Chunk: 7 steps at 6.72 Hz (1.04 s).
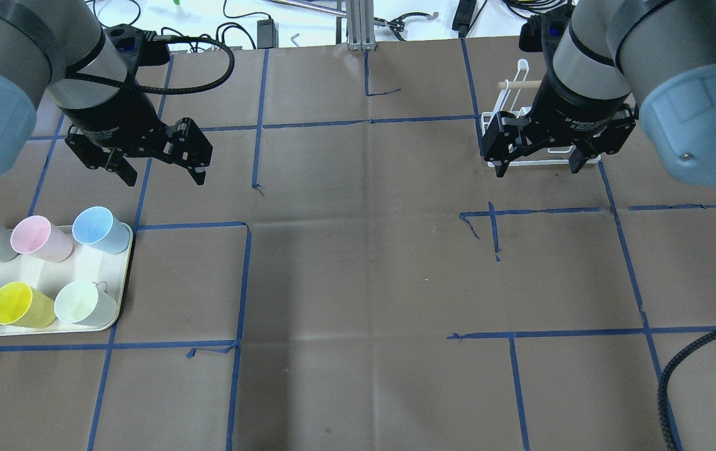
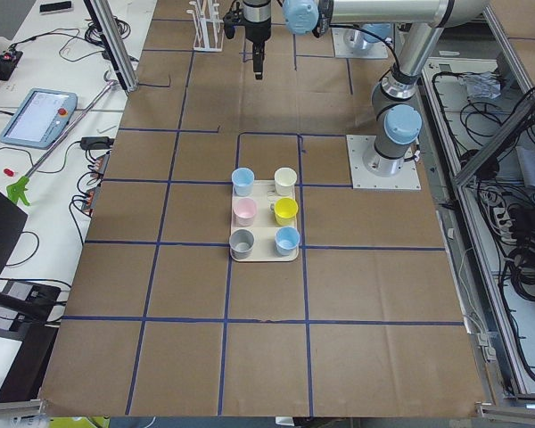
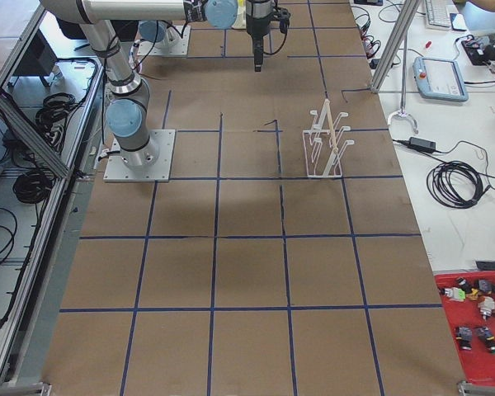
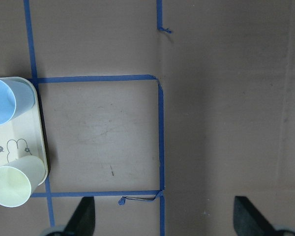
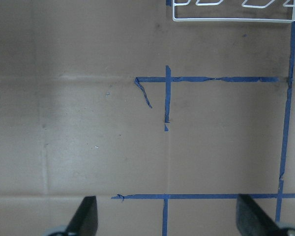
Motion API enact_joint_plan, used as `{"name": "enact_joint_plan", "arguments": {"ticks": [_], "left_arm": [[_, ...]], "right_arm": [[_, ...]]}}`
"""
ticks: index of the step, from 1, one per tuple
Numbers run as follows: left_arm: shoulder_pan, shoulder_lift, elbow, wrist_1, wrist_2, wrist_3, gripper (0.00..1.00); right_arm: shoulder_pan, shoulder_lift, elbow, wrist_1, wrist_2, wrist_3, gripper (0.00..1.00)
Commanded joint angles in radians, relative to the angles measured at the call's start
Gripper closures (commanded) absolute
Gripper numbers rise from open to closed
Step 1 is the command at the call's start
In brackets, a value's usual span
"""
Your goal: Transfer IKEA cup to right arm and place on rack
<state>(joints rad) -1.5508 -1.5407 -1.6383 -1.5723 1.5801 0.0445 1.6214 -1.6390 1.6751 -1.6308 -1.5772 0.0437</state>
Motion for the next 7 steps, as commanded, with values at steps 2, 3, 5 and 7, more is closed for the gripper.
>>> {"name": "enact_joint_plan", "arguments": {"ticks": [2, 3, 5, 7], "left_arm": [[0.000, 0.007, -0.002, 0.000, -0.002, 0.000, 0.00], [0.000, 0.007, -0.003, 0.000, -0.002, 0.000, 0.00], [0.000, 0.013, -0.015, 0.000, -0.005, 0.002, 0.00], [0.002, 0.016, -0.018, 0.003, -0.008, 0.003, 0.00]], "right_arm": [[0.000, 0.001, 0.000, 0.002, 0.000, 0.001, 0.00], [0.000, 0.001, 0.000, 0.002, 0.000, 0.001, 0.00], [0.000, 0.001, 0.000, 0.002, 0.000, 0.001, 0.00], [0.000, 0.001, 0.000, 0.002, 0.000, 0.001, 0.00]]}}
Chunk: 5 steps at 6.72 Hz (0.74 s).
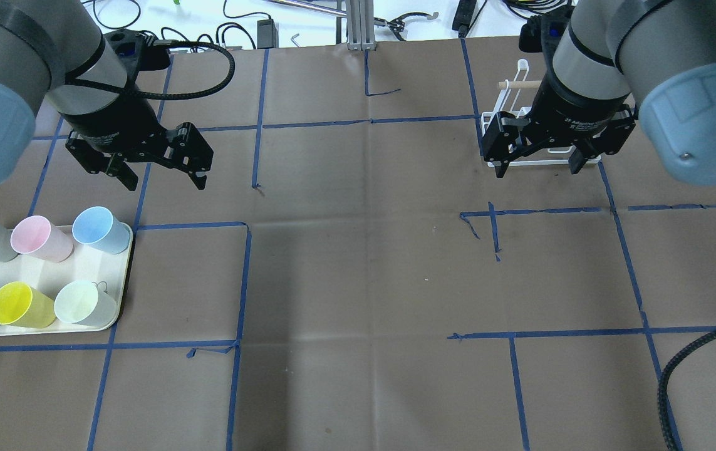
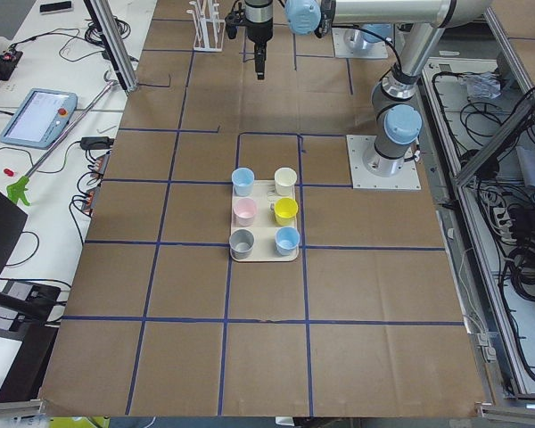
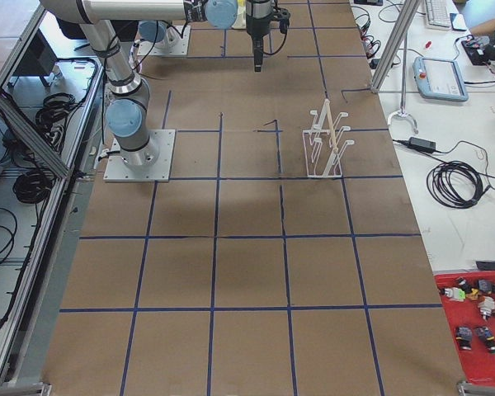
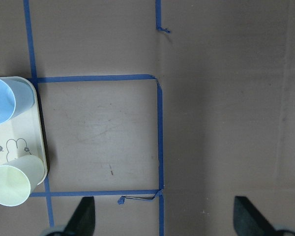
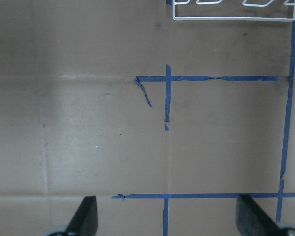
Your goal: Transfer IKEA cup to right arm and place on rack
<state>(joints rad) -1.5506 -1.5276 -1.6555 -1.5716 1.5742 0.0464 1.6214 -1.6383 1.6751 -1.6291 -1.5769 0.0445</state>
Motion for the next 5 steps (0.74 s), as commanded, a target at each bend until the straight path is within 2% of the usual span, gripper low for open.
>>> {"name": "enact_joint_plan", "arguments": {"ticks": [1, 2, 5], "left_arm": [[0.007, 0.004, -0.004, 0.019, 0.001, 0.007, 0.00], [0.062, 0.012, -0.006, 0.036, 0.006, 0.073, 0.00], [0.419, 0.017, -0.018, 0.028, 0.007, 0.408, 0.00]], "right_arm": [[0.000, 0.000, 0.000, 0.002, 0.000, 0.000, 0.00], [0.000, 0.000, 0.000, 0.002, 0.002, 0.000, 0.00], [-0.003, -0.012, -0.002, 0.000, 0.006, 0.000, 0.00]]}}
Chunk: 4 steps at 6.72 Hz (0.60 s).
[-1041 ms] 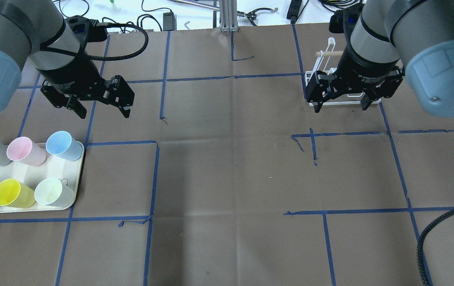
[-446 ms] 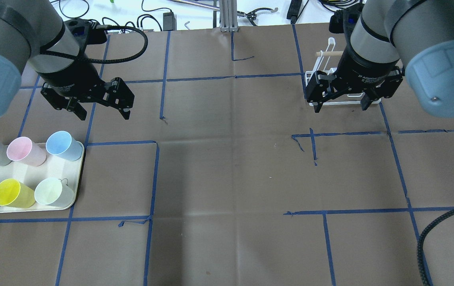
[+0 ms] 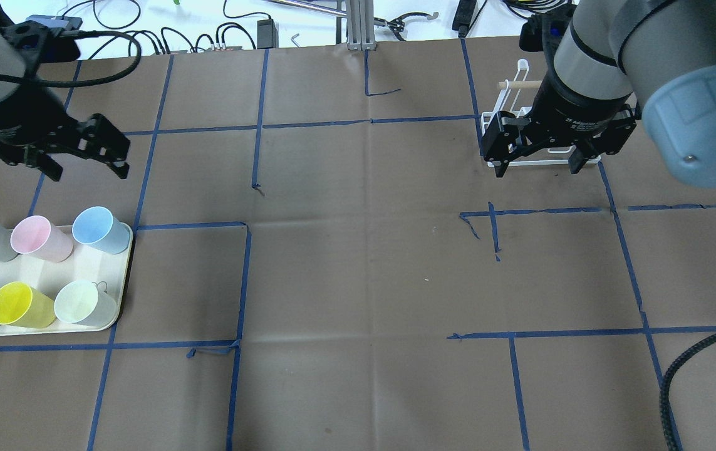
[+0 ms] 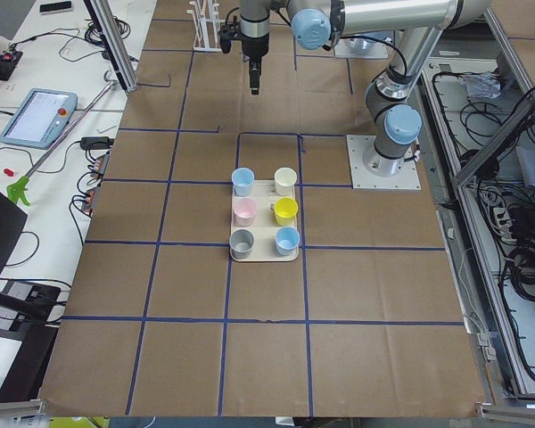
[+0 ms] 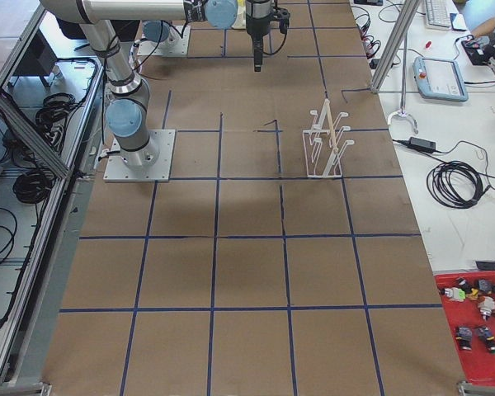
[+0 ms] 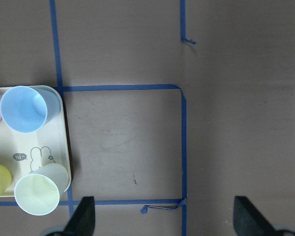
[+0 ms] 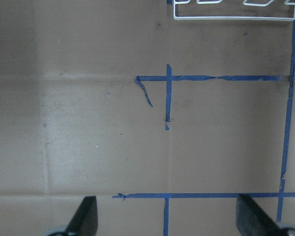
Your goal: Transfer IKEA cup to right arm and place on rack
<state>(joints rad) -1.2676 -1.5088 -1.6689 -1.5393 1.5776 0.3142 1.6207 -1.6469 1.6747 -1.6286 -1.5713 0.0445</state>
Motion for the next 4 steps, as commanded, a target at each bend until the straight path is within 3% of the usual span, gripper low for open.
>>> {"name": "enact_joint_plan", "arguments": {"ticks": [1, 4], "left_arm": [[0.178, -0.026, -0.003, 0.007, 0.002, 0.184, 0.00], [0.177, -0.108, -0.014, 0.065, -0.008, 0.175, 0.01]], "right_arm": [[-0.002, -0.004, -0.001, -0.002, 0.001, 0.000, 0.00], [0.001, -0.005, -0.001, -0.002, 0.002, 0.002, 0.00]]}}
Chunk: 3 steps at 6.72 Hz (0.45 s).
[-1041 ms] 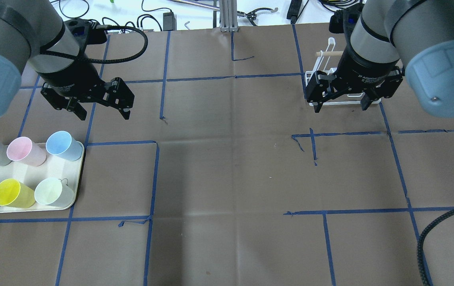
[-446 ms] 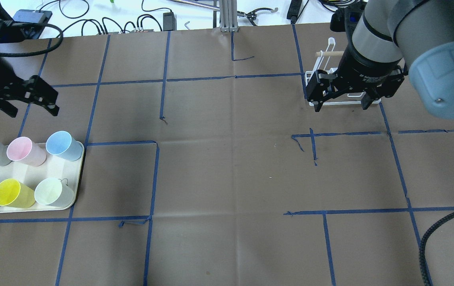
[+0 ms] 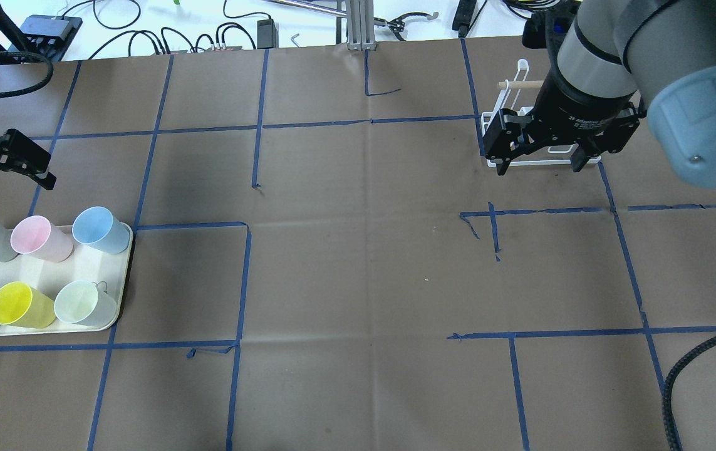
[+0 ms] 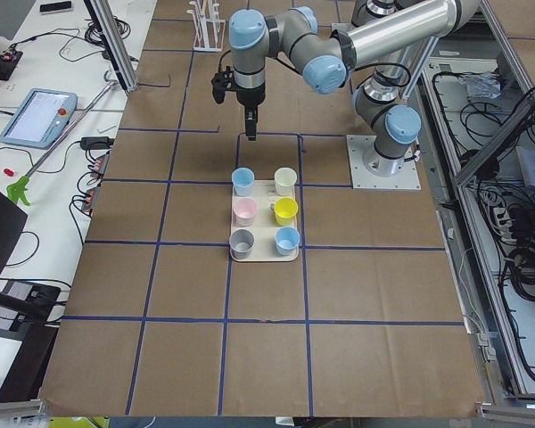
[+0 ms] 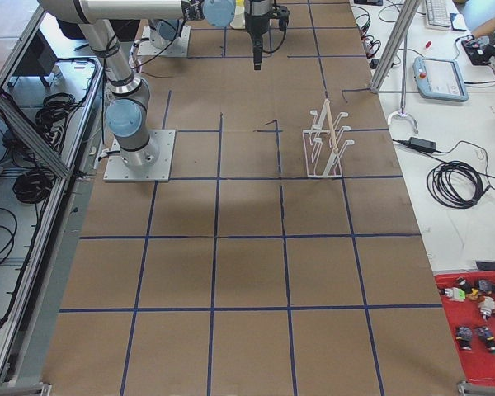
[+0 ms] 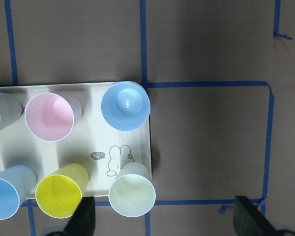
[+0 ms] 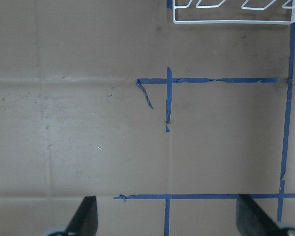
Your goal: Transfer IKEA cup to right arm and place on rack
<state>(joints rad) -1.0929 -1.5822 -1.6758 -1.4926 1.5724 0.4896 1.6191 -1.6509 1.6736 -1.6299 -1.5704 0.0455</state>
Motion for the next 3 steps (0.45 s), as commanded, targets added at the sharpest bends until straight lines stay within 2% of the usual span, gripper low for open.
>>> {"name": "enact_joint_plan", "arguments": {"ticks": [1, 3], "left_arm": [[0.002, -0.059, -0.060, 0.134, -0.003, -0.002, 0.01], [-0.008, -0.096, -0.204, 0.370, -0.003, -0.006, 0.01]], "right_arm": [[0.002, 0.000, 0.000, 0.001, 0.001, -0.001, 0.00], [0.002, 0.000, 0.002, -0.001, 0.000, -0.004, 0.00]]}}
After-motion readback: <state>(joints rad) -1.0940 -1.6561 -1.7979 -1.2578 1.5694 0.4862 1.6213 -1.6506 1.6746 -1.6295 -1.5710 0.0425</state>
